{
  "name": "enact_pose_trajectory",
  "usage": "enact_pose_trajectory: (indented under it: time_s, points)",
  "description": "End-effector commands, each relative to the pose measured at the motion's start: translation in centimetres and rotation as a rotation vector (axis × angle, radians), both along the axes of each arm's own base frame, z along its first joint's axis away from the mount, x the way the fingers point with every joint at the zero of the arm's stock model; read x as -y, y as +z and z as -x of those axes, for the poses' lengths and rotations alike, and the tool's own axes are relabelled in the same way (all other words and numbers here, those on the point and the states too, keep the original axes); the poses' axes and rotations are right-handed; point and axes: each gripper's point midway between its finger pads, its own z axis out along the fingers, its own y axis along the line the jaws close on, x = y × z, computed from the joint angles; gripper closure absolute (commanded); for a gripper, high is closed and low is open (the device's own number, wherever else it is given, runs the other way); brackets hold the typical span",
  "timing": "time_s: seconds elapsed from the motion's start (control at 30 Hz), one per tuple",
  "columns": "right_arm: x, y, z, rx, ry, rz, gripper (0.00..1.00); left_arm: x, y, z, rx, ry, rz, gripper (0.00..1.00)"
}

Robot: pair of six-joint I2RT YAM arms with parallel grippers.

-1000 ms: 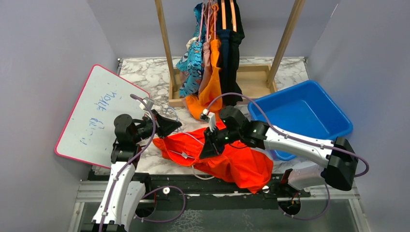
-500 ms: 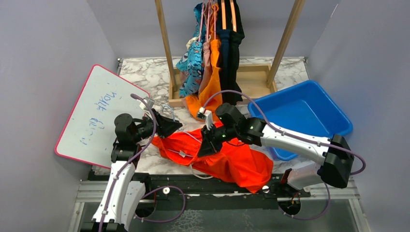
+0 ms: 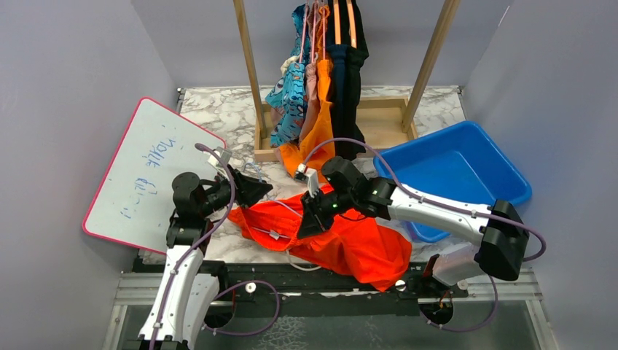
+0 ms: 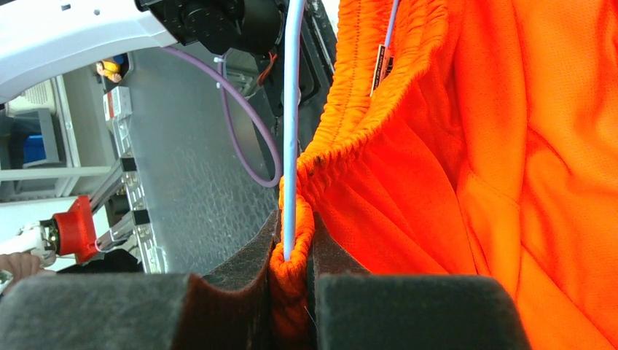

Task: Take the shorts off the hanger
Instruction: Pick up the hanger from the clothes rod.

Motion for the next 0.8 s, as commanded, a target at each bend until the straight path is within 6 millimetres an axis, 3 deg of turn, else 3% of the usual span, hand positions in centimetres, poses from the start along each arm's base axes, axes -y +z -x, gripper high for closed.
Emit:
enact_pose_trajectory:
  time_s: [0.0,0.1,0.17,0.27,0.37,0.43,0.6,0.77]
  points:
    - [-1.3,1.9,0.3,0.014,0.048,-0.086,0.99,-0.5,1.2,-0.6,0.048,0.035,-0.02,0.7]
    - [-1.4,1.8,0.0,0.029,0.039,-0.082,0.97,-0.5,1.0,-0.7,0.045,0.039,-0.03,1.0]
    - [-1.3,1.9,-0.6,0.049,0.014,-0.065,0.94,-0.6,1.1,-0.7,0.05,0.041,-0.032,1.0]
    - [-0.6,2.1,-1.6,0.104,-0.024,-0.015,0.79,-0.7,1.3,-0.7,0.063,0.053,-0.035,1.0]
    - [0.5,3.2,-3.4,0.214,-0.102,0.023,0.45,-0.9,2.0,-0.9,0.071,0.08,-0.021,1.0]
    - [1.2,4.3,-4.3,0.27,-0.148,0.029,0.34,-1.2,3.3,-1.4,0.094,0.112,-0.015,1.0]
    - [2.8,7.1,-5.8,0.365,-0.255,0.014,0.3,-2.4,7.6,-2.2,0.21,0.2,-0.072,1.0]
    - [3.4,8.9,-5.9,0.371,-0.305,-0.018,0.32,-3.4,11.4,-2.6,0.29,0.263,-0.148,1.0]
